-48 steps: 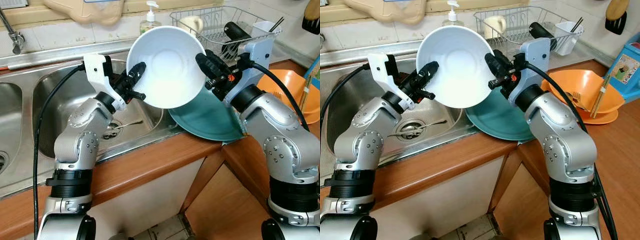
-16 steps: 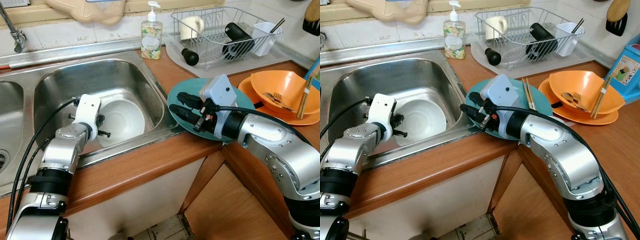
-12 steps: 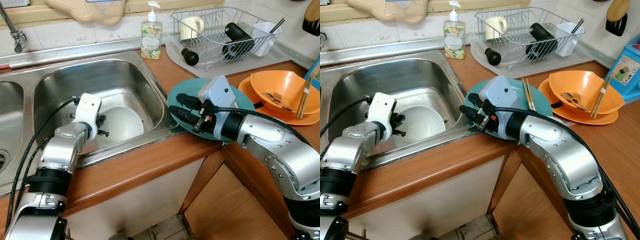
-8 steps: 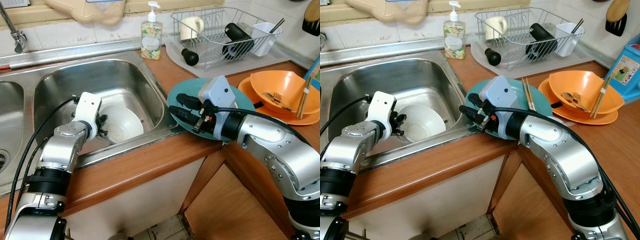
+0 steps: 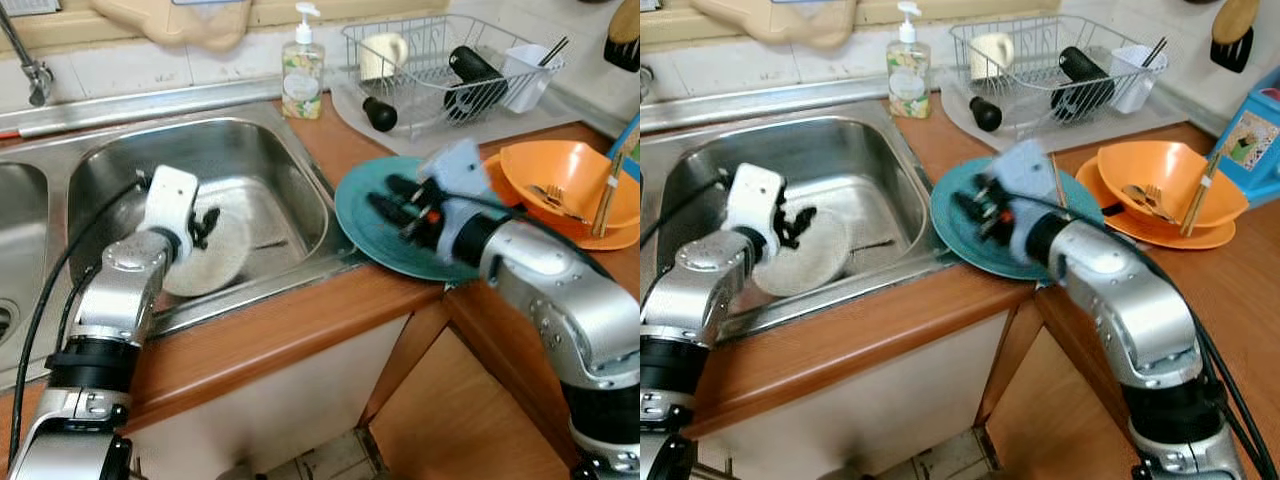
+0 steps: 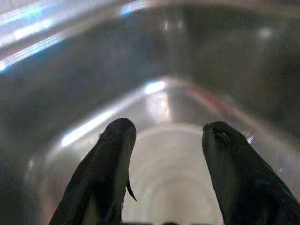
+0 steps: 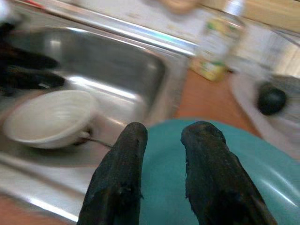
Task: Kitchen organization
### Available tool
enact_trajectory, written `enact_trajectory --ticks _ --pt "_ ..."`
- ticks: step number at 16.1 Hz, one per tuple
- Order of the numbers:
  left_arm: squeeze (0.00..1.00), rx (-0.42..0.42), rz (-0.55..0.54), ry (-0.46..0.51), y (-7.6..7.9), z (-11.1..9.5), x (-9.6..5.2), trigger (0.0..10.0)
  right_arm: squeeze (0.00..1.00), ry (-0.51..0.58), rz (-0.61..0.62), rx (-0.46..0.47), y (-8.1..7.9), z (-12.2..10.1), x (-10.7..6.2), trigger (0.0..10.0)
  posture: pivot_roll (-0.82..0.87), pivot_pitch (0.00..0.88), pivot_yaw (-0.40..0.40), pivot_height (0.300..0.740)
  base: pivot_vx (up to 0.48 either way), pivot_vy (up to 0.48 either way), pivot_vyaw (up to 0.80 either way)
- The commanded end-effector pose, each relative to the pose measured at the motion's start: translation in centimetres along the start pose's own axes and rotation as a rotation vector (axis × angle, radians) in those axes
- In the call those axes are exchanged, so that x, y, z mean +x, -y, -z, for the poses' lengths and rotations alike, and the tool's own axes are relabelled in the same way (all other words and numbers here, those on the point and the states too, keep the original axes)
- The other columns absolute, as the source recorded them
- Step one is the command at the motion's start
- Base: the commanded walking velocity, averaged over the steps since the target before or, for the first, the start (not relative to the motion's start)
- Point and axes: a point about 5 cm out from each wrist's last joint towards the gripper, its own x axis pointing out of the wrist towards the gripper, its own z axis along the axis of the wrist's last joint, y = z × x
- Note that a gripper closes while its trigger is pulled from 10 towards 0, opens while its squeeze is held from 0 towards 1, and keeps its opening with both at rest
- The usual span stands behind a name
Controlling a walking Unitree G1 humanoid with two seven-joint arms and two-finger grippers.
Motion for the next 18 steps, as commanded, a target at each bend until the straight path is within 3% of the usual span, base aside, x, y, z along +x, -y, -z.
enact_trajectory --ticks 1,6,7,8,9,10,11,12,13,14,18 --pt "1.0 0.01 -0.001 0.064 0.1 -1.0 -0.1 10.0 0.0 0.001 0.061 0.012 0.9 -0.5 0.0 10.0 -0.2 0.0 -0.011 0.74 0.0 0.0 0.0" --pt "1.0 -0.007 0.028 0.275 0.3 -3.4 -0.9 10.0 0.0 -0.096 0.325 0.14 4.0 0.4 -0.2 10.0 -0.19 0.0 -0.015 0.74 0.0 0.0 0.0" --pt "1.0 -0.032 0.131 0.298 1.3 -3.6 -1.3 10.0 1.0 -0.146 0.396 0.17 4.9 0.9 -0.2 10.0 -0.19 0.0 -0.02 0.74 0.0 0.0 0.0" --pt "1.0 -0.026 0.206 0.319 2.2 -3.7 -1.8 10.0 1.0 -0.176 0.432 0.173 5.3 1.1 -0.1 10.0 -0.19 0.0 -0.023 0.74 0.0 0.0 0.0" --pt "0.67 -0.051 0.27 0.342 3.0 -4.0 -2.2 10.0 1.0 -0.21 0.47 0.172 5.7 1.4 0.0 10.0 -0.19 0.0 -0.025 0.74 0.0 0.0 0.0" --pt "0.0 -0.055 0.319 0.354 3.6 -4.0 -2.6 10.0 1.0 -0.242 0.5 0.164 6.0 1.6 0.1 10.0 -0.18 0.0 -0.029 0.74 0.0 0.0 0.0" --pt "0.0 -0.044 0.372 0.357 4.1 -4.0 -3.0 10.0 0.51 -0.264 0.523 0.158 6.3 1.8 0.2 10.0 -0.18 0.0 -0.032 0.74 0.0 0.0 0.0" --pt "0.0 -0.035 0.434 0.358 4.7 -3.9 -3.4 10.0 0.2 -0.304 0.548 0.164 6.5 2.1 0.4 10.0 -0.18 0.0 -0.035 0.74 0.0 0.0 0.0" --pt "0.0 -0.034 0.475 0.36 5.1 -3.9 -3.7 10.0 0.2 -0.347 0.564 0.17 6.7 2.4 0.7 10.0 -0.18 0.0 -0.037 0.74 0.0 0.0 0.0" --pt "0.0 -0.032 0.516 0.36 5.5 -3.9 -4.1 10.0 0.0 -0.359 0.569 0.184 6.7 2.7 0.8 10.0 -0.18 0.0 -0.038 0.74 0.0 0.0 0.0" --pt "0.0 -0.003 0.672 0.326 6.5 -3.5 -5.3 10.0 0.0 -0.42 0.552 0.278 6.5 3.6 1.7 10.0 -0.18 0.0 -0.036 0.74 0.0 0.0 0.0"
